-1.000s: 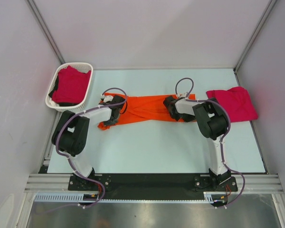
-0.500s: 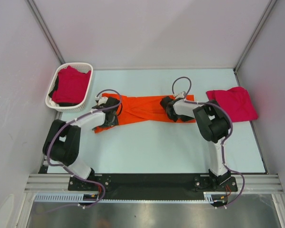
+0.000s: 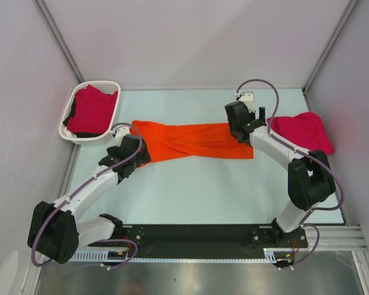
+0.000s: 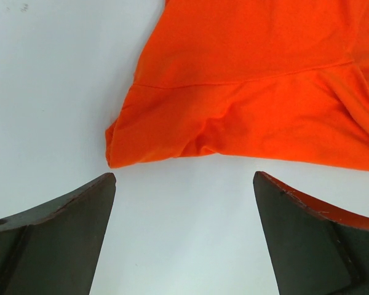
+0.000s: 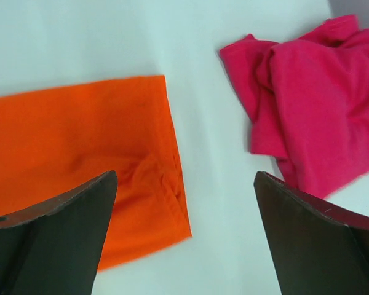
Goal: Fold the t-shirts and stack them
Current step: Rotate the tshirt 90 degrees
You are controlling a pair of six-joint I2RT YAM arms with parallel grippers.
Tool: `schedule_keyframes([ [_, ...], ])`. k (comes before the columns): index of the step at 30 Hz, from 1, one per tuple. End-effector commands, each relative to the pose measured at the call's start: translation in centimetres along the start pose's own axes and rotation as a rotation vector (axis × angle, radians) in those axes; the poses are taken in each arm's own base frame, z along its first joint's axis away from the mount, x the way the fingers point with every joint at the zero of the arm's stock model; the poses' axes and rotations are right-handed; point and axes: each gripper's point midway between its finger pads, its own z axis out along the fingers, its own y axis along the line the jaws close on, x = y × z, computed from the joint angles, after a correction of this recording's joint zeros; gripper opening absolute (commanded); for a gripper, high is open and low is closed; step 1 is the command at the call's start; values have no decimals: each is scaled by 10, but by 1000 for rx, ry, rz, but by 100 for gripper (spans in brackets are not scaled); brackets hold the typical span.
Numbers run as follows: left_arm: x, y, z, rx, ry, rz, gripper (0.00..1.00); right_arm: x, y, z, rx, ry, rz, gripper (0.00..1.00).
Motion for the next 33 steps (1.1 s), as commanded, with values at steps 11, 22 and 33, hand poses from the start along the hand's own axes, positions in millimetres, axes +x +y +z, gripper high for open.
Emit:
schedule_keyframes([
  [11,40,-1,2,19,121,-83,99,-8,12,105,-610,172,427,99],
  [22,70,12,8,-30,196,-91,97,30,58,120,-790,334,510,96],
  [33,87,20,13,-119,264,-123,97,32,46,125,-630,342,434,96],
])
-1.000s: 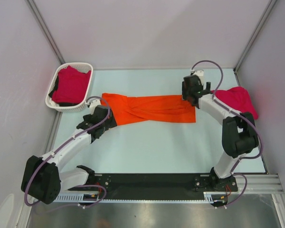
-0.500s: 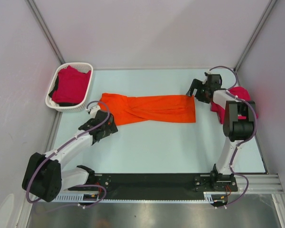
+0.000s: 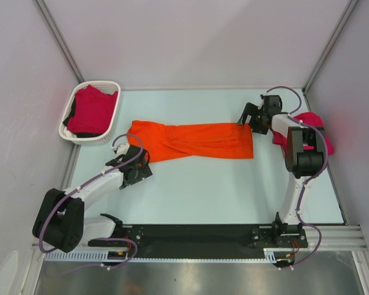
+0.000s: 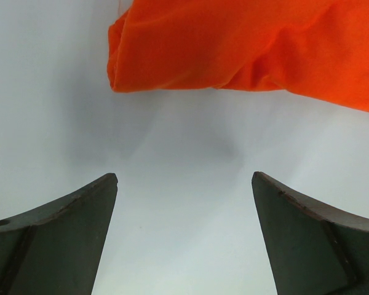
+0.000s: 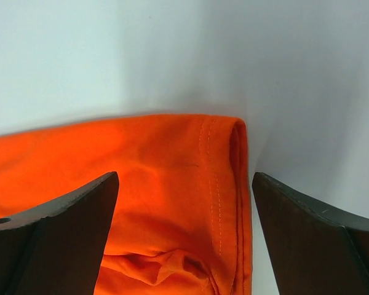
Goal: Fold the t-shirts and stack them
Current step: Rotate the tshirt 90 degrees
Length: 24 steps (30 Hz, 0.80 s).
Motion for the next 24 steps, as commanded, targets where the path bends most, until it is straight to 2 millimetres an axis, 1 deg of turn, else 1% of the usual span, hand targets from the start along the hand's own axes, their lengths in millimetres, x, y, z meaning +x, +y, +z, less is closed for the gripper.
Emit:
schedule_keyframes([
  [1,0,-4,5,-28,14,-61,98,-5,5,-3,47,-6,-31,95],
  [3,4,-8,10,-29,38,-70,100,-4,8,-2,54,-5,-46,95],
  [6,-1,-23,11,18,35,-115,100,-3,8,-2,62,-3,-50,94],
  [9,-7,-31,8,57,17,-147,100,-3,10,-1,55,-1,-52,93],
  [11,-14,-34,4,66,-6,-150,100,-2,9,-2,53,1,-47,93],
  [12,-16,-31,4,52,-7,-140,100,-1,10,0,48,5,-49,93],
  [13,-23,-31,2,39,-33,-130,100,0,12,0,37,11,-47,93],
  [14,-26,-29,2,27,-42,-124,100,0,12,0,34,12,-44,93],
  [15,-27,-24,0,1,-45,-113,99,1,14,1,27,14,-44,93],
  [16,-36,-23,-1,-17,-74,-114,99,2,15,2,19,17,-44,92],
  [17,-39,-22,-1,-29,-87,-110,99,4,15,2,17,21,-41,92],
  [18,-44,-22,-3,-36,-99,-107,99,4,15,3,16,23,-41,92],
  [19,-49,-20,-3,-50,-117,-104,96,4,16,3,13,23,-44,92],
  [20,-49,-20,-2,-58,-116,-96,77,5,15,3,13,26,-44,92],
  [21,-53,-23,-3,-56,-118,-83,48,5,16,2,8,28,-44,91],
  [22,-54,-23,-3,-65,-110,-79,14,4,17,2,7,25,-43,91],
  [23,-49,-25,2,-70,-79,-61,0,3,18,2,4,22,-47,91],
  [24,-51,-32,1,-49,-65,-26,0,3,18,1,3,23,-44,91],
])
